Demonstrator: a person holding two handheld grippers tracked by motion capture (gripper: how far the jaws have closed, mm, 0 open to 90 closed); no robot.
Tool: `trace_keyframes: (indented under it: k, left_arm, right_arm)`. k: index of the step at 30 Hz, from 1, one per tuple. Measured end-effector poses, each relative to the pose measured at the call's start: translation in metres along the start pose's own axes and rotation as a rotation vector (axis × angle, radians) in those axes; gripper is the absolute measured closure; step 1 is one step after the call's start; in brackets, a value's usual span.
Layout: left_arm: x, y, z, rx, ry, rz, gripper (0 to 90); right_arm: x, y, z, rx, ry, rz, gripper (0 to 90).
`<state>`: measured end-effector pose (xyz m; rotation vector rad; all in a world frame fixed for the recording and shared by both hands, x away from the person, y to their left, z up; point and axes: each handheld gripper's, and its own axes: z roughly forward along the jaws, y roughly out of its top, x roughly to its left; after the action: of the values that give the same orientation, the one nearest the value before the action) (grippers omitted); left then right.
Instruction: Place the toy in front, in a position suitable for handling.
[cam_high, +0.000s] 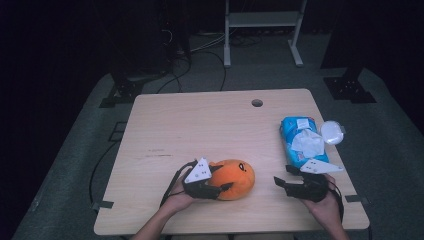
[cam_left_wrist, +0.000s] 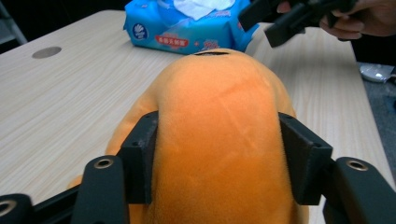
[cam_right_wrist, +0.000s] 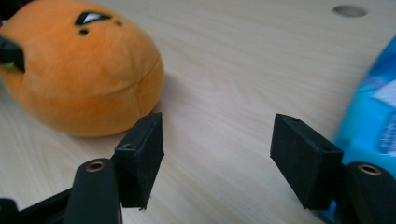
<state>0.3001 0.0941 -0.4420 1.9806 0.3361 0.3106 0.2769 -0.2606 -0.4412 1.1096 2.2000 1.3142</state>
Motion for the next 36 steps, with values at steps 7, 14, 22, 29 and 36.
trace_keyframes:
  k: [7,14,22,29,36]
  left_arm:
    - [0.001,-0.002,0.0,0.011,-0.001,0.003,23.8]
    - [0.002,0.006,-0.008,-0.024,-0.01,-0.013,18.7]
    - [0.012,0.004,-0.017,-0.033,-0.001,-0.057,16.9]
    - [0.012,-0.002,-0.016,-0.013,-0.026,-0.061,17.0]
    - [0.014,-0.004,-0.012,-0.012,-0.032,-0.071,17.0]
  right_arm:
    - [-0.024,0.022,-0.029,-0.117,-0.125,0.03,33.4]
    - [-0.069,0.037,-0.029,-0.112,-0.257,0.068,34.1]
    - [-0.09,0.046,-0.01,-0.058,-0.357,0.036,33.4]
    - [-0.1,0.034,0.009,0.007,-0.381,0.068,35.0]
    - [-0.1,0.028,0.016,0.037,-0.445,0.072,53.4]
